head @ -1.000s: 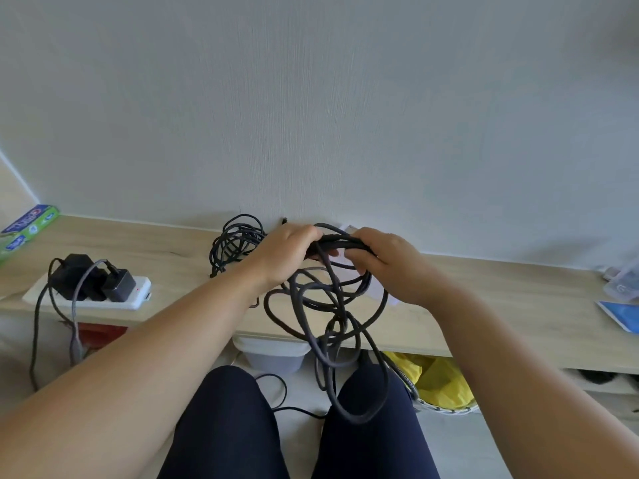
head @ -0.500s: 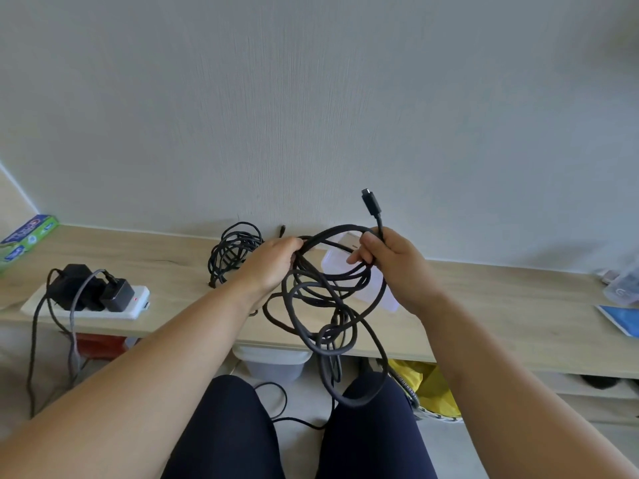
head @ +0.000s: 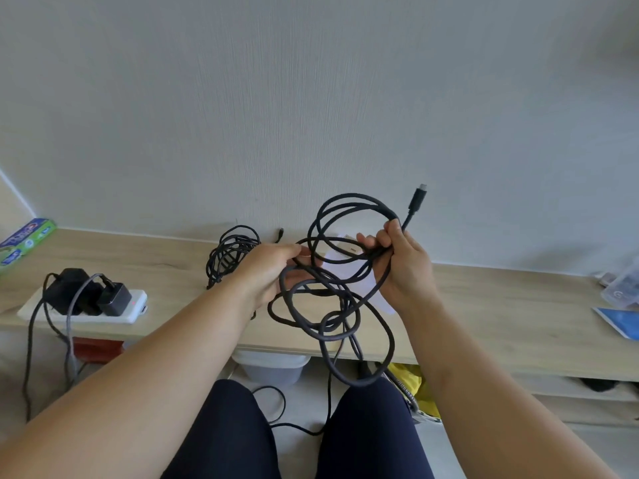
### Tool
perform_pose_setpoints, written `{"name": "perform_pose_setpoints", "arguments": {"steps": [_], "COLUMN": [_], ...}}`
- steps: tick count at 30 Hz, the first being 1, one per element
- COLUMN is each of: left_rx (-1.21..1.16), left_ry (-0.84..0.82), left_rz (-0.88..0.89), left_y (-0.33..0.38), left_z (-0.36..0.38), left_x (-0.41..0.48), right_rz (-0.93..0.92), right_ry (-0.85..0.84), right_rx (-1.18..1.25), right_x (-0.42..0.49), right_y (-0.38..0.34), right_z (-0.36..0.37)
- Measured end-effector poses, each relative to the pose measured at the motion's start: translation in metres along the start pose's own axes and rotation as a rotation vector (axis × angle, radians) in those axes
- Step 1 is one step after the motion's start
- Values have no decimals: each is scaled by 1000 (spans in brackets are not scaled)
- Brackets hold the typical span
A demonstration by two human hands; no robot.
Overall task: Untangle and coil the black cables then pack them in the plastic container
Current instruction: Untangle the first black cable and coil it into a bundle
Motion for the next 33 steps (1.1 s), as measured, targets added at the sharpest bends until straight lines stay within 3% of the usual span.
{"name": "perform_pose_setpoints", "arguments": {"steps": [10, 17, 20, 22, 27, 29, 33], "left_rx": [372, 328, 499, 415, 261, 379, 349], "left_ry": [36, 199, 289, 295, 242, 178, 84], "left_rz": [115, -105, -84, -160, -86, -12, 374], "left_y": [1, -13, -21, -31, -21, -10, 41], "left_z": [1, -8, -25, -32, -16, -14, 6], "left_x": [-1, 7, 15, 16, 19, 18, -4], "right_rz": [-12, -18, -53, -49, 68, 103, 163], "right_ry": [164, 192, 201, 221, 245, 125, -185], "right_rx": [229, 222, 298, 325, -1, -188, -604], "right_x": [4, 4, 4, 7, 15, 16, 10], "right_y": [-3, 3, -8, -18, -13, -11, -15], "right_z": [-3, -5, -1, 0, -3, 3, 25]}}
Point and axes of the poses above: each hand's wrist, its own x-axis towards the middle knuckle, its own z-axis out of the palm, y = z × x, the point moved 5 cm from there along x, towards the middle knuckle, and after that the axes turned 4 degrees about y, right-handed, at the moved point
